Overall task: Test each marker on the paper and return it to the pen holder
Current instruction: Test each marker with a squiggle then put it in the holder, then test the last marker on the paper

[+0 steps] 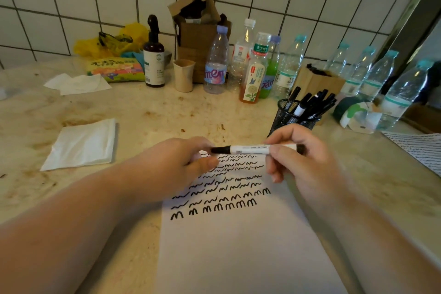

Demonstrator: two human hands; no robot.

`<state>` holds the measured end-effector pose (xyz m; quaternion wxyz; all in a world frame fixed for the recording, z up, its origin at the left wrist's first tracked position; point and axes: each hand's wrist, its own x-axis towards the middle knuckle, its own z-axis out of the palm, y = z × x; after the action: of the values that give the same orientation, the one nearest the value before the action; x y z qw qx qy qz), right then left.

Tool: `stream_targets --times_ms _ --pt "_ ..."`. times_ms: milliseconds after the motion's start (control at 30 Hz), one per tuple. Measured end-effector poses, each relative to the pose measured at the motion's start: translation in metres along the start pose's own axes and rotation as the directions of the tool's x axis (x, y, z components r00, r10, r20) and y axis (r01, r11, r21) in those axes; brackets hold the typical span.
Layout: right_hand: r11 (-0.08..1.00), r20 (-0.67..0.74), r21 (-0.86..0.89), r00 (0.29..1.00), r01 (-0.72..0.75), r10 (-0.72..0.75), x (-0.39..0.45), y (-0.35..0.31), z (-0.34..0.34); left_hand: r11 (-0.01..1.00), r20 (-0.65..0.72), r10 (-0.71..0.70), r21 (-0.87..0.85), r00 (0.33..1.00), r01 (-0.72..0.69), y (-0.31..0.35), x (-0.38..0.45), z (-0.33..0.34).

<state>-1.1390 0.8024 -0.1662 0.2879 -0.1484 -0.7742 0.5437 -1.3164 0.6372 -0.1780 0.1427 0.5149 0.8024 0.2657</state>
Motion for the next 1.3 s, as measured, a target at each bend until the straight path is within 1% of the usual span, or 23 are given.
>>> stream_targets --times_ms 33,100,167,200,300,433,600,767,933,1000,1033,1100,1133,1167,1200,1233,1267,1300 --pt "0.998 -0.091 -0.063 0.995 0.031 -0.037 0.001 -0.008 -0.003 1.000 0.005 -0.005 0.003 1.000 0.005 -0.001 -0.001 0.000" --pt "0.984 -0.266 -0.163 0.958 0.068 -0.110 0.005 -0.026 -0.013 1.000 0.010 -0.001 0.030 1.000 0.001 -0.002 -0.001 0.000" --pt "0.956 -0.378 -0.286 0.910 0.060 -0.171 0.010 -0.036 -0.027 0.998 0.016 0.007 0.067 1.000 -0.008 -0.004 -0.002 0.001" --pt "0.930 -0.403 -0.365 0.894 0.040 -0.196 0.013 -0.039 -0.033 0.997 0.023 0.013 0.075 1.000 -0.015 -0.004 -0.002 0.001" --pt "0.834 -0.404 -0.549 0.891 -0.056 -0.206 0.025 -0.043 -0.047 0.997 0.037 0.027 0.065 0.999 -0.029 -0.005 -0.003 0.001" --pt "0.722 -0.367 -0.677 0.915 -0.142 -0.165 0.042 -0.049 -0.053 0.999 0.031 0.030 0.039 0.999 -0.031 -0.006 -0.003 0.001" --pt "0.652 -0.311 -0.742 0.941 -0.153 -0.133 0.068 -0.053 -0.057 0.999 0.026 0.025 0.028 0.999 -0.026 -0.007 -0.002 0.002" --pt "0.624 -0.323 -0.761 0.938 -0.178 -0.126 0.087 -0.051 -0.054 0.999 0.030 0.011 0.030 0.999 -0.012 -0.007 -0.001 0.002" --pt "0.555 -0.314 -0.805 0.944 -0.209 -0.100 0.091 -0.044 -0.052 0.999 0.036 0.005 0.044 0.999 -0.007 -0.006 -0.001 0.002" --pt "0.571 -0.316 -0.800 0.939 -0.185 -0.138 0.086 -0.042 -0.053 0.999 0.036 0.000 0.047 0.999 -0.002 -0.006 -0.002 0.002" --pt "0.600 -0.329 -0.784 0.927 -0.162 -0.179 0.082 -0.040 -0.054 0.999 0.036 -0.001 0.049 0.999 -0.001 -0.006 -0.002 0.002" --pt "0.713 -0.424 -0.688 0.871 -0.133 -0.247 0.073 -0.032 -0.056 0.999 0.037 0.001 0.052 0.999 -0.003 -0.007 -0.001 0.003" --pt "0.775 -0.499 -0.616 0.831 -0.141 -0.245 0.069 -0.024 -0.058 0.999 0.036 0.003 0.052 0.999 -0.005 -0.007 -0.001 0.003" --pt "0.820 -0.563 -0.545 0.802 -0.178 -0.200 0.067 -0.014 -0.062 0.999 0.035 0.004 0.054 0.999 -0.006 -0.007 0.000 0.003" --pt "0.846 -0.606 -0.477 0.787 -0.238 -0.121 0.065 -0.004 -0.064 0.998 0.033 0.003 0.056 0.999 -0.004 -0.008 0.000 0.003" --pt "0.863 -0.622 -0.393 0.783 -0.317 0.005 0.066 0.007 -0.065 0.998 0.033 0.000 0.057 0.999 -0.002 -0.008 0.001 0.003" --pt "0.875 -0.612 -0.294 0.779 -0.384 0.137 0.068 0.017 -0.066 0.998 0.033 -0.001 0.056 0.999 -0.001 -0.008 0.001 0.003" --pt "0.877 -0.569 -0.191 0.778 -0.441 0.267 0.069 0.023 -0.062 0.998 0.033 -0.001 0.056 0.999 -0.001 -0.009 0.002 0.002"
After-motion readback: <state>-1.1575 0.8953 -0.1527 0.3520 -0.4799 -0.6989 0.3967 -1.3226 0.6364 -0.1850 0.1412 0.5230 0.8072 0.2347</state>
